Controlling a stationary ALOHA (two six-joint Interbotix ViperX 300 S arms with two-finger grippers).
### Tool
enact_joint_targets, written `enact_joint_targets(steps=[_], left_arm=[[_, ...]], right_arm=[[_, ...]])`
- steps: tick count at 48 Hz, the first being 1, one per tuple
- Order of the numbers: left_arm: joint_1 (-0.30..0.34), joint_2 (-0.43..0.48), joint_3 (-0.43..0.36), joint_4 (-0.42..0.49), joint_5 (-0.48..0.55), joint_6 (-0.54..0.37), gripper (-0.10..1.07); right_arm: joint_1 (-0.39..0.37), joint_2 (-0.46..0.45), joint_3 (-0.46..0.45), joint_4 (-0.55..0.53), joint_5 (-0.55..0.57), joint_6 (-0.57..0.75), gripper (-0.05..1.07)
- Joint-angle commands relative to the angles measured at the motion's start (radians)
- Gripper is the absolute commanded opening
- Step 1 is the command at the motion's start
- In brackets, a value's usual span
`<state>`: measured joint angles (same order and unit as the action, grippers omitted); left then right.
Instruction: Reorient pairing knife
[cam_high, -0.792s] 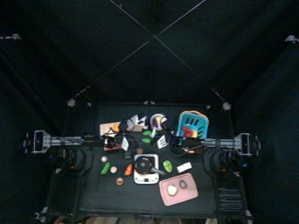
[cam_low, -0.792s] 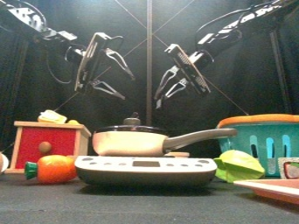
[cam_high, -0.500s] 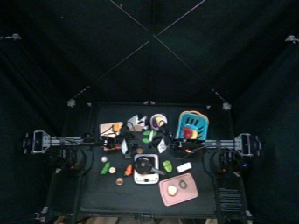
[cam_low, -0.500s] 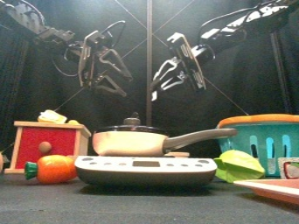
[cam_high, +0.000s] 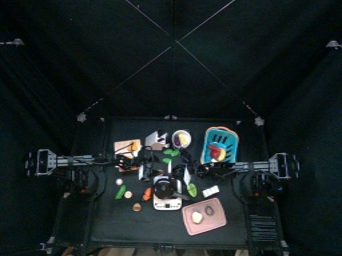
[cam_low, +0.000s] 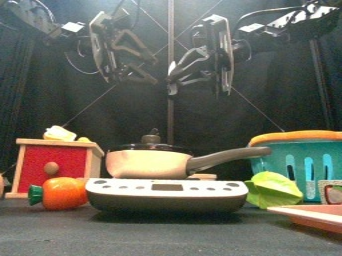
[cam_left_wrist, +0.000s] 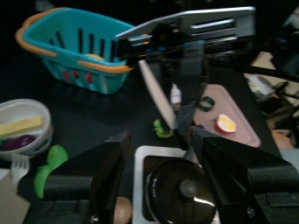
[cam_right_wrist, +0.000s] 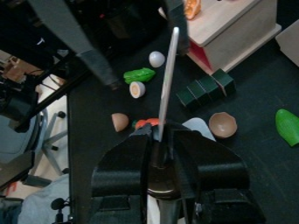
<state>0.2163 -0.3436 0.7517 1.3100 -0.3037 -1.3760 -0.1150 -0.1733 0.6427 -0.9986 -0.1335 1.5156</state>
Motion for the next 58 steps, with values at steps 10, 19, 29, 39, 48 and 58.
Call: enact_joint_targets(steps=[10, 19, 29, 39, 48, 58], left_arm=[[0.051, 0.021, -0.048, -0.13, -0.103, 0.072, 0.91], [0.087, 0.071, -0.048, -0.284, -0.173, 0.19, 0.91], [0.123, 0.13, -0.035, -0.468, -0.31, 0.339, 0.91], [0.124, 0.187, -0.005, -0.609, -0.442, 0.443, 0.9], [0.121, 0.209, 0.006, -0.641, -0.463, 0.462, 0.87], [0.12, 0.218, 0.006, -0.641, -0.468, 0.463, 0.64]], right_arm=[[-0.005, -0.011, -0.017, -0.008, -0.008, -0.002, 0.55], [-0.008, -0.009, -0.021, -0.008, -0.008, -0.002, 0.55], [-0.003, -0.008, -0.021, -0.008, -0.008, -0.002, 0.55], [-0.003, -0.009, -0.02, -0.006, -0.008, -0.002, 0.55], [-0.003, -0.009, -0.02, -0.006, -0.008, -0.002, 0.55], [-0.008, -0.009, -0.021, -0.006, -0.009, -0.002, 0.55]])
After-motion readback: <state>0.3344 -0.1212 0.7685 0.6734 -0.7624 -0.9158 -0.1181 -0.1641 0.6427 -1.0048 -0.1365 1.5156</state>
